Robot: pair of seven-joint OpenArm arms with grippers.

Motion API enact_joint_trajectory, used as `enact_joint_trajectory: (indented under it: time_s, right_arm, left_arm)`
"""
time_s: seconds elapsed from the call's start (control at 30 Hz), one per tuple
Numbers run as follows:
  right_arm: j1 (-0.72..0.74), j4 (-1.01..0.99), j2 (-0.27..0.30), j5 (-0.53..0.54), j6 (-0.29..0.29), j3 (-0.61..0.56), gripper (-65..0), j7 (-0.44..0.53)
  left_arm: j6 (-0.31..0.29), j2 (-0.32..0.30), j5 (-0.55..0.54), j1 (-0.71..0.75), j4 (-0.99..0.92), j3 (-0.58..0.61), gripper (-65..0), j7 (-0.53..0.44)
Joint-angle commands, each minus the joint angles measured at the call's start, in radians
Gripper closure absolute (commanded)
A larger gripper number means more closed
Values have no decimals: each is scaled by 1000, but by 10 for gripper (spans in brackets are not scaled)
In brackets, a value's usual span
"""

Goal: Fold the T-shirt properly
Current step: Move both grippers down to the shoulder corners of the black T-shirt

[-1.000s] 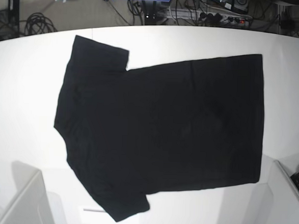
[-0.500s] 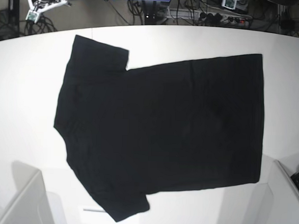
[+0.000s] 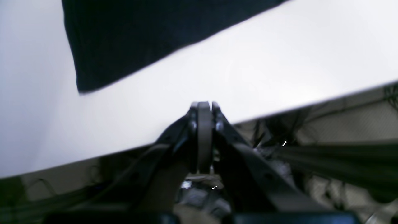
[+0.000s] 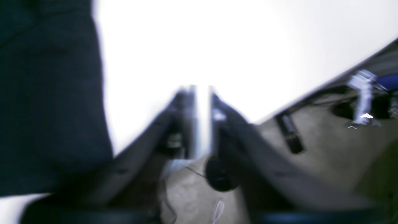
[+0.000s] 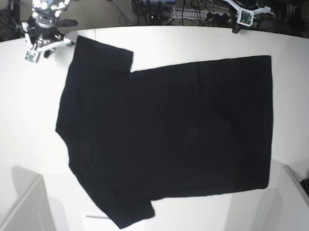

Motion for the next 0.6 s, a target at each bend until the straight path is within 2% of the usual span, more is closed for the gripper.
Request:
enact_joint_trajectory:
  time_s: [0.0, 0.07, 0.13, 0.23, 0.33, 0.4, 0.47, 0.57]
  right_arm:
    - [10, 17, 5, 5, -4, -17, -237, 13]
    - [30, 17, 9, 63, -4, -37, -272, -3]
    - [45, 14, 28, 161, 4, -42, -278, -24]
    - [88, 11, 67, 330, 53, -35, -279, -138]
    - [126, 7, 80, 487, 65, 38, -279, -243]
    - [151, -9, 86, 576, 65, 81, -279, -288]
    - [178, -33, 103, 620, 65, 104, -279, -328]
    - [200, -79, 115, 617, 65, 103, -281, -348]
  left_arm:
    - [4, -5, -41, 8, 12, -4, 0, -19]
    - [4, -25, -145, 8, 11, -26, 0, -19]
    - [4, -38, -250, 8, 9, -47, -115, -19]
    - [4, -64, -372, 6, 9, -90, -308, -19]
    - [-49, -71, -438, 5, 8, -145, -434, -19]
    - [-118, -67, -467, 5, 6, -196, -467, -19]
    - [-173, -64, -498, 3, -9, -251, -459, -19]
    - [-203, -62, -540, -17, -31, -302, -433, -18]
